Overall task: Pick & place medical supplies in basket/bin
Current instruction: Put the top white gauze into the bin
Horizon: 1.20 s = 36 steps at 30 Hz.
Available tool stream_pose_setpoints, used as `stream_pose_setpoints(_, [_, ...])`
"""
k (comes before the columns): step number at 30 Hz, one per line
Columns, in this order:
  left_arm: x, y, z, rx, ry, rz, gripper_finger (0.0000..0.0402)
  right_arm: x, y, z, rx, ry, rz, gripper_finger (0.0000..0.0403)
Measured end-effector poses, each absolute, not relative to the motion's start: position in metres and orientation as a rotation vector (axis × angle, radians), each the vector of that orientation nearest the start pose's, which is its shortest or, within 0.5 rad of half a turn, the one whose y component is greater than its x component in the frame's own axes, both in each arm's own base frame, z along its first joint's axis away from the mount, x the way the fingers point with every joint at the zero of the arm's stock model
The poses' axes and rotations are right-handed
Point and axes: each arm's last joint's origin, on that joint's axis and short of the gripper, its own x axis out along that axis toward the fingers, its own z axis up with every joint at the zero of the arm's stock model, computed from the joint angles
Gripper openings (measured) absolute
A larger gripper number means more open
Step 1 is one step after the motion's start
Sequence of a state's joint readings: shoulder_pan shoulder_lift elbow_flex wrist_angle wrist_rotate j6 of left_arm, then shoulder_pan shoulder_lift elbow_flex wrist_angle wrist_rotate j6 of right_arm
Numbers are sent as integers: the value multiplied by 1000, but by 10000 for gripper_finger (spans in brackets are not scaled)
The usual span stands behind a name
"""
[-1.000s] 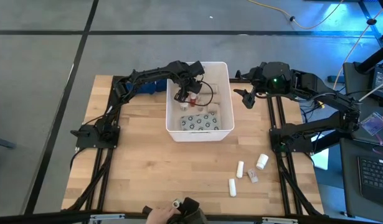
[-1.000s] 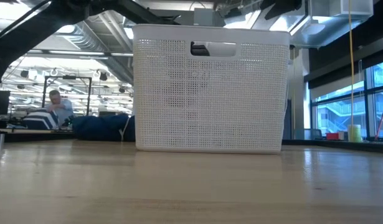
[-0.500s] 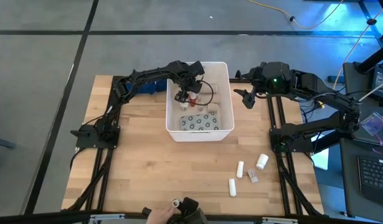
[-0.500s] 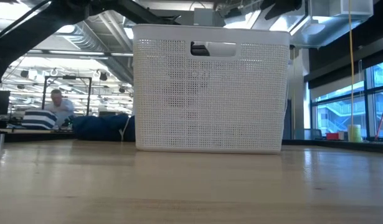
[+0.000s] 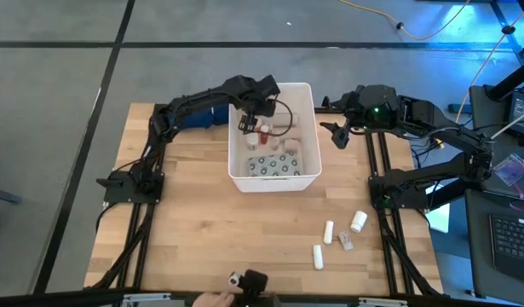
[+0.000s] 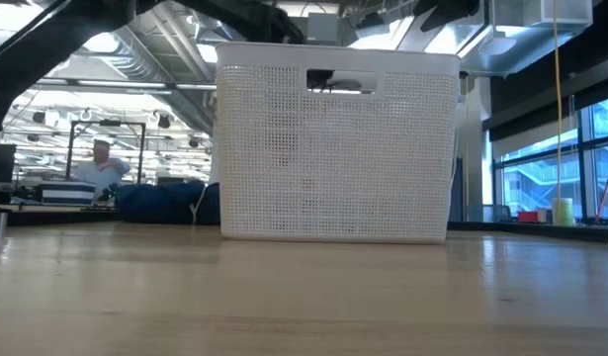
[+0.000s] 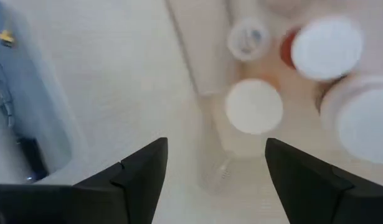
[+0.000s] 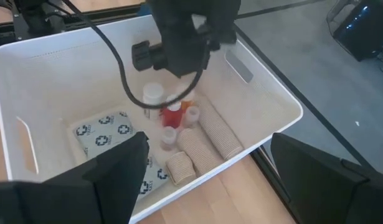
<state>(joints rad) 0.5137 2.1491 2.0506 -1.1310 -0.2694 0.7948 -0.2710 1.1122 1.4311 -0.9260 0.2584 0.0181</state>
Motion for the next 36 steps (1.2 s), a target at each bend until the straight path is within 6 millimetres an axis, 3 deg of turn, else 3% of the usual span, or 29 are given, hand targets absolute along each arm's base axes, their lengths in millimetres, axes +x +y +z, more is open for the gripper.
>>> stream_pose_setpoints(5, [383,213,316,498,1285,219,263,188,-60,421,23,582,-521,336])
stream_pose_setpoints(7, [373,209,340,418,1172,218,263,189,-60,423,24,564,-522,336])
stream_pose_setpoints(13, [323,208,407,60,787,88,263,189,-60,424,149,517,-568,336])
stream_pose_setpoints(18, [278,194,446,-4,596,152,263,187,-56,420,285,518,-632,336])
stream_pose_setpoints(24, [232,159,450,-19,447,198,262,180,-39,407,575,603,-708,319])
stream_pose_setpoints(31, [186,124,422,-60,314,246,262,172,-10,389,888,777,-811,289])
stream_pose_setpoints(36, [163,109,407,-82,236,320,261,179,17,373,1030,998,-826,269])
